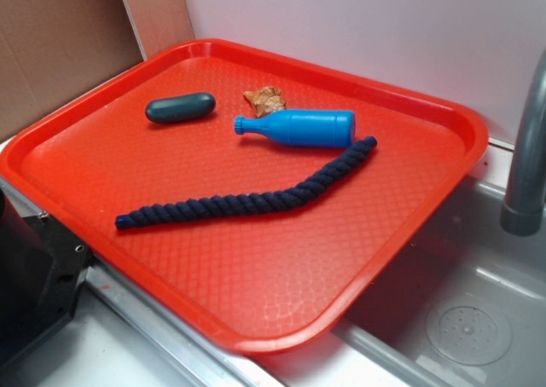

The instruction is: Grab the blue rope.

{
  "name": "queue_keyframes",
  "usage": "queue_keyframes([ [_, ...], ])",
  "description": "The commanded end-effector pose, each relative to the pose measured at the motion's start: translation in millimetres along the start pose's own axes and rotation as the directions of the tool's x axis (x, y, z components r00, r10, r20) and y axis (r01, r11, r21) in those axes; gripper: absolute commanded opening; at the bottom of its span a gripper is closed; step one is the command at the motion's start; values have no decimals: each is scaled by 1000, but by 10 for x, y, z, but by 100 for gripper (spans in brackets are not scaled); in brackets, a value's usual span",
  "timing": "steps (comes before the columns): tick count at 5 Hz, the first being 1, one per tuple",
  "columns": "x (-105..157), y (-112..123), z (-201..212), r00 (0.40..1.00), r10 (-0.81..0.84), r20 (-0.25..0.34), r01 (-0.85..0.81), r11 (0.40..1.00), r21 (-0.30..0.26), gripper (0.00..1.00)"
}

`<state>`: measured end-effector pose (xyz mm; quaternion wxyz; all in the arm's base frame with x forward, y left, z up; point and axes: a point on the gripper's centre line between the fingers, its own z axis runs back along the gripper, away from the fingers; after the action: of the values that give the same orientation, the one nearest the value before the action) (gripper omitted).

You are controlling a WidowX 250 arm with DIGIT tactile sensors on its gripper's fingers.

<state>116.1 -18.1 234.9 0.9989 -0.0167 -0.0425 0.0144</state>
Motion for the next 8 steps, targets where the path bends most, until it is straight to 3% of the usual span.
queue_keyframes([
  [1, 0, 0, 0, 1000, 0, 0, 0, 1000, 0, 100],
  [3, 190, 13, -173, 994, -103, 43, 103, 995, 10, 100],
  [5, 446, -112, -579, 969, -209, 131, 212, 977, -8, 100],
  [7, 587, -478, -1130, 918, -366, 156, 382, 920, -89, 100],
  [8, 679, -556, -1432, 908, -402, 119, 410, 911, -45, 100],
])
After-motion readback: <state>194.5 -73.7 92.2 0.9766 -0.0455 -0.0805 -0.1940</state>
